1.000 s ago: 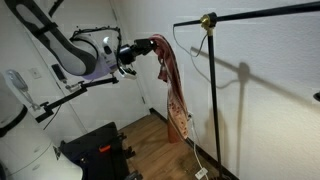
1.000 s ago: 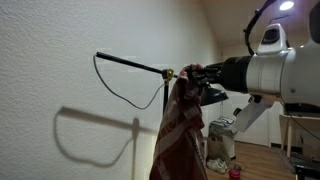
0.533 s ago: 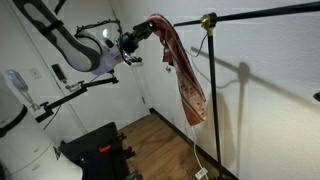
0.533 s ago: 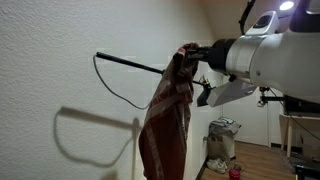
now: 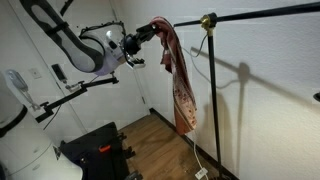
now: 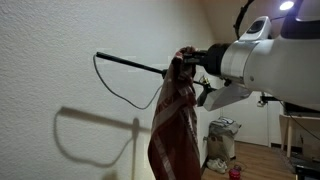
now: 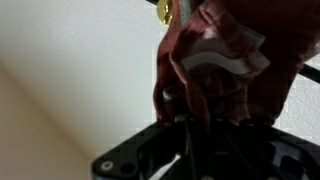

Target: Pick the cloth and hang it on the rope on the lamp stand

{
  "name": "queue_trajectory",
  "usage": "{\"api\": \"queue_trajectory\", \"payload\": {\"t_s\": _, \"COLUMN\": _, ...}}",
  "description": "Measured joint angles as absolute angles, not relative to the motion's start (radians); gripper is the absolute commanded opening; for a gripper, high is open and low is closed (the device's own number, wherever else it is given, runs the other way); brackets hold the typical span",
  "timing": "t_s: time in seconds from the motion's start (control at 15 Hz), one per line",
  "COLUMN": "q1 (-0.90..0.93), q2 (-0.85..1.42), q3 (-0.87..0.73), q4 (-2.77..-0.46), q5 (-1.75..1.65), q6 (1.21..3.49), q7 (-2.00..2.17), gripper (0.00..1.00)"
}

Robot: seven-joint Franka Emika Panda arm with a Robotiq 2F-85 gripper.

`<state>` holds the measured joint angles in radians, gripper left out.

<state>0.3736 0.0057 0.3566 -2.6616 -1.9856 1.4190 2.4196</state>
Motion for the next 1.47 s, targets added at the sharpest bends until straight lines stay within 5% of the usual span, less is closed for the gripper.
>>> {"api": "queue_trajectory", "payload": {"t_s": 1.0, "q1": 0.335, "q2": 0.167, "q3": 0.344, "q4": -2.552, "q5": -2.002, "q6": 1.479, "q7": 2.337, "gripper": 0.01}}
{"api": "queue_trajectory", "payload": {"t_s": 1.47, "q1": 0.287, "q2": 0.168, "q3": 0.310, "q4": -2.591, "q5": -2.361, "q6": 1.547, "q7": 2.451, "gripper": 0.01}}
